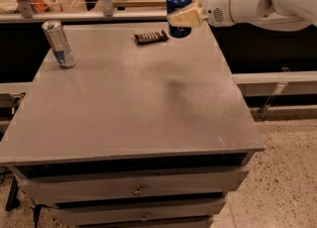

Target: Move pepsi can near rxbar chocolate

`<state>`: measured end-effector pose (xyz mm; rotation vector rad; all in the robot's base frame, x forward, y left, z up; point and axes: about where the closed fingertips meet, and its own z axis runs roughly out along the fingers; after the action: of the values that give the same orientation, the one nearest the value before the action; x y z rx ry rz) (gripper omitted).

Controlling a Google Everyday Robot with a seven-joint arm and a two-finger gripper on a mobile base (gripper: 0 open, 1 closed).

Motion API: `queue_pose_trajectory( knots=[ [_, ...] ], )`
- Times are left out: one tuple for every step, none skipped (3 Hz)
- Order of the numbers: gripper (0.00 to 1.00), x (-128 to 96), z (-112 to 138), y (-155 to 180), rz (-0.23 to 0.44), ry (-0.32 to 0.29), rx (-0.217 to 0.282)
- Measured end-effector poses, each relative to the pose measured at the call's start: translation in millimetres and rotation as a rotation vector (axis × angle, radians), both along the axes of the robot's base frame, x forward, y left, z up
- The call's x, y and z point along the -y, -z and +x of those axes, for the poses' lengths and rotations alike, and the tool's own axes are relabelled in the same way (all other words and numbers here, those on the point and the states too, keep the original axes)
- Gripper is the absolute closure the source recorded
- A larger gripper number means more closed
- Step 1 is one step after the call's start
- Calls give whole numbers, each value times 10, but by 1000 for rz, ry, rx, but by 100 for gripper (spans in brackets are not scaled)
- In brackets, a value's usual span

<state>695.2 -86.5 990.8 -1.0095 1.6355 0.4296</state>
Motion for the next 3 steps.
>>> queue_pose_trajectory(
  knots=[
    [100,104,383,179,11,71,2],
    [100,184,640,333,15,122,-1],
    [100,155,833,570,-2,150,-23]
  ],
)
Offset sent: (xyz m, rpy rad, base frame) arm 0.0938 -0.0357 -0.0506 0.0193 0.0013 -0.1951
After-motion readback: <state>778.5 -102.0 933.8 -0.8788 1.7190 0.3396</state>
